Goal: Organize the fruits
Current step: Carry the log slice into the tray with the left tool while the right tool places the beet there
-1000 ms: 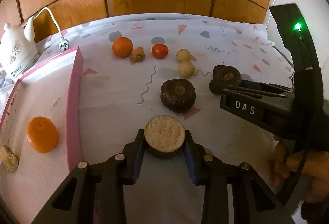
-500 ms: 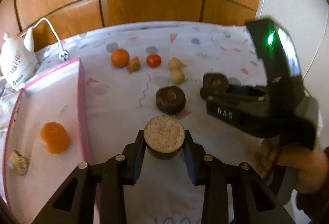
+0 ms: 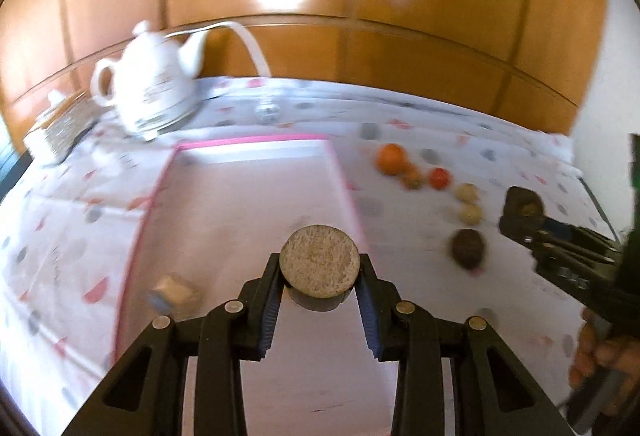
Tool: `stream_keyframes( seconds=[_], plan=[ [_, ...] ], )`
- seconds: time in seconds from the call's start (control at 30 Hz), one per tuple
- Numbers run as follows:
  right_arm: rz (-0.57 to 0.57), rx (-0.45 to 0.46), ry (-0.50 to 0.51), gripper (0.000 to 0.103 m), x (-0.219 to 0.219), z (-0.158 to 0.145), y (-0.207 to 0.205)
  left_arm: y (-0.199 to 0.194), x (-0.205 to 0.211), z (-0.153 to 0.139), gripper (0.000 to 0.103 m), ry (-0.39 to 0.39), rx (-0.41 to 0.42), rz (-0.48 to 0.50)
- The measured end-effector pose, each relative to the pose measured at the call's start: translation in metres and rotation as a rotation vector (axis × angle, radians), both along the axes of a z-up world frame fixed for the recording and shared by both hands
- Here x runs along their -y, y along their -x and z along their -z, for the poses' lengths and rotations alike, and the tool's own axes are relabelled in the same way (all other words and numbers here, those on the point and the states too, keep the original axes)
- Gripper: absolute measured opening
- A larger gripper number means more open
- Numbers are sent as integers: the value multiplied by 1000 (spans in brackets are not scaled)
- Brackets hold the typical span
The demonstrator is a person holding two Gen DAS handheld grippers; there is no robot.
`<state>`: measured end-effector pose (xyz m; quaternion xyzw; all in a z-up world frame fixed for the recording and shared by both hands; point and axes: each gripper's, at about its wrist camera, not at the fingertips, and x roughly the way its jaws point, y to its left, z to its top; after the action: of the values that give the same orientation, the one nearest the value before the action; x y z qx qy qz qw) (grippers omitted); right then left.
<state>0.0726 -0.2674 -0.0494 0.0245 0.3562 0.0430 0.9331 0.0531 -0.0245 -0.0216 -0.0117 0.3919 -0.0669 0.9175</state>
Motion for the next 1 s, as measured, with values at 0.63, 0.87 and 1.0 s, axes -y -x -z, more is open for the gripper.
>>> stream_keyframes(
  seconds=[0.63, 0.87, 1.0],
  plan=[
    [-320, -43, -8, 45, -146, -10, -51, 10, -62, 24, 36, 37, -67, -154],
    [-327, -39, -43, 56, -161, -12, -57, 11, -65, 23, 48, 49, -60, -161],
    [-296, -36, -50, 56, -153, -11, -51, 11, -64, 22, 48, 53, -59, -160]
  ],
)
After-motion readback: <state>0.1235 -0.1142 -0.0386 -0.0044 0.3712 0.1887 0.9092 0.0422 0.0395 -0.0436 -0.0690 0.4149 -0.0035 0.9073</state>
